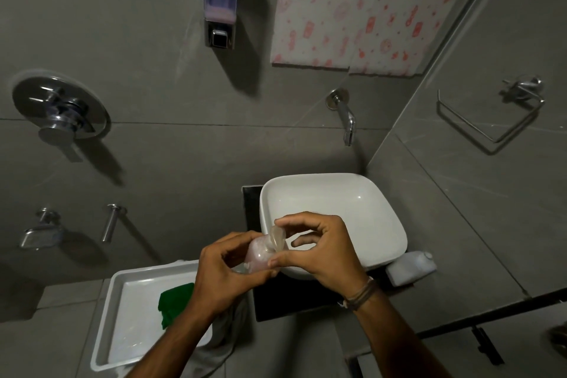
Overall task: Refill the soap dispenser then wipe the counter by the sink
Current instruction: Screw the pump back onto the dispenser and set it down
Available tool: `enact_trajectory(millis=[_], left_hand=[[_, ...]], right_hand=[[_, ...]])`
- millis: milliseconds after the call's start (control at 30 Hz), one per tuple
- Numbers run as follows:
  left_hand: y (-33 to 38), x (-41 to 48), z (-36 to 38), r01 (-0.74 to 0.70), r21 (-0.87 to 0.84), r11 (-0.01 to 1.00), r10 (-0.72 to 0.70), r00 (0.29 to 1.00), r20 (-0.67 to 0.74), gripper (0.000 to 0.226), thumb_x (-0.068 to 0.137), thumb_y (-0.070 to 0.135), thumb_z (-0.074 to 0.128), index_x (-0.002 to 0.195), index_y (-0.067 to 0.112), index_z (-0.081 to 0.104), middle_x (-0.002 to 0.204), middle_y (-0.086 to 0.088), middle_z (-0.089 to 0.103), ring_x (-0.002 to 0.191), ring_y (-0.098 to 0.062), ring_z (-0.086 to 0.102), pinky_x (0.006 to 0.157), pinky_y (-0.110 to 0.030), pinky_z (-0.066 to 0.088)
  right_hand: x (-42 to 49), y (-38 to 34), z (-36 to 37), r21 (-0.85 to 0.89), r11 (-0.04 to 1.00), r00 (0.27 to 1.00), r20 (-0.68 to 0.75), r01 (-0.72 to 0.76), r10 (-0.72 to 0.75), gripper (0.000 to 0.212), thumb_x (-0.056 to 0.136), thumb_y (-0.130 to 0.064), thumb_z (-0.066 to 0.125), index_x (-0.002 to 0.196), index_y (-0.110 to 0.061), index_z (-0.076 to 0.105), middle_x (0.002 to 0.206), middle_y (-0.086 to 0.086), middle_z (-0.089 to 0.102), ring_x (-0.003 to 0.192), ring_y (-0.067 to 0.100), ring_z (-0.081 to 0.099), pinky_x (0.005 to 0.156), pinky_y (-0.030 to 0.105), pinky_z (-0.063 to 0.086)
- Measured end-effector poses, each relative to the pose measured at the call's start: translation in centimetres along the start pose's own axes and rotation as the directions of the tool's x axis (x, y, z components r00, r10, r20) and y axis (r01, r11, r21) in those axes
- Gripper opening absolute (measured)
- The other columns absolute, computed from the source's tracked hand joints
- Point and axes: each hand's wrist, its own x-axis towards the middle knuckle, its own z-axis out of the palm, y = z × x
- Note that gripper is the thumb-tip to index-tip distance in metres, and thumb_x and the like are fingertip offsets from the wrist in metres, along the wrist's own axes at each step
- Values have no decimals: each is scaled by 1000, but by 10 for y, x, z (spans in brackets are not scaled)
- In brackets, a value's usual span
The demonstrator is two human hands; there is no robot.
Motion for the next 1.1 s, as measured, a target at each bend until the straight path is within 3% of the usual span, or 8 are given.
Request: enact_trajectory(millis=[200,300,367,500,667,800,933,1100], left_hand=[[-9,-4,1,51,-65,997,-51,999,3,63,68,38,101,126,33,77,122,5,79,114,-20,76,92,-28,63],[-29,-15,10,118,-100,988,-118,993,13,64,66,35,103,124,31,77,122,3,79,115,-20,76,93,-29,63],[-49,-27,20,152,-74,986,-151,988,18,64,65,29,104,122,32,78,120,6,79,115,-18,75,95,-30,62],[-85,-51,39,258,-49,965,-258,966,6,64,61,33,105,118,44,78,118,20,77,113,-6,72,96,-18,57],[-123,-69,61,443,-126,887,-437,896,75,61,68,40,101,124,38,77,120,0,81,112,-24,77,94,-38,64],[-165,-81,73,528,-112,842,-527,849,40,70,64,15,103,128,15,76,119,-9,82,112,-31,78,98,-58,62],[-182,-79,83,562,-168,810,-571,821,-2,74,55,26,103,124,20,77,118,-9,82,113,-35,77,98,-58,61],[-193,-69,85,565,-176,806,-577,816,-23,74,57,22,104,126,22,77,120,-10,81,116,-35,76,99,-62,60]], right_hand=[[-12,42,-9,17,979,972,125,-201,197,98,54,-32,101,141,-42,55,130,-24,66,117,6,65,87,31,64],[-30,80,10,37,945,939,139,-324,316,82,66,-15,95,132,-50,62,124,-20,71,104,13,73,88,36,64],[-43,103,29,75,933,933,114,-351,342,70,74,-11,88,121,-58,65,119,-20,74,93,19,77,78,29,65],[-63,150,57,153,893,903,-16,-423,430,61,82,-3,82,118,-50,69,117,-15,77,93,12,77,72,21,59],[-83,207,82,201,839,841,-103,-506,532,64,82,9,77,119,-43,67,113,-22,76,108,0,72,84,14,57],[-89,242,98,205,807,798,-146,-555,585,61,84,11,74,130,-28,67,125,-8,73,113,1,69,87,15,57],[-87,261,108,212,797,781,-174,-565,600,59,86,8,72,137,-23,65,128,-7,72,117,8,68,94,25,59],[-78,269,110,273,788,770,-198,-552,607,55,88,11,68,134,-18,67,122,-9,73,112,5,70,85,16,57]])
